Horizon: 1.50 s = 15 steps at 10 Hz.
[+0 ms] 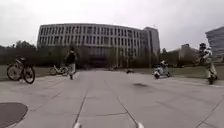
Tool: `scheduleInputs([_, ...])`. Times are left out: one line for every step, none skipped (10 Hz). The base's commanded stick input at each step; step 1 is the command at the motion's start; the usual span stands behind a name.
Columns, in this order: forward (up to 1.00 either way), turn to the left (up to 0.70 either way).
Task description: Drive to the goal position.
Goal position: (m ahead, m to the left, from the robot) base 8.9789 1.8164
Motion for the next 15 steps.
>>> scheduleInputs([0.50,0.00])
scheduleInputs([0.50,0.00])
scheduleInputs([0.50,0.00])
scheduleInputs([0.50,0.00])
scheduleInputs([0.50,0.00])
scheduleInputs([0.50,0.00])
scheduleInputs([0.50,0.00])
scheduleInputs([0.50,0.00])
scheduleInputs([0.50,0.00])
scheduleInputs([0.50,0.00])
scheduleInputs([0.50,0.00])
scheduleInputs([0.50,0.00])
scheduleInputs([0.50,0.00])
scheduleInputs([0.50,0.00])
scheduleInputs([0.50,0.00])
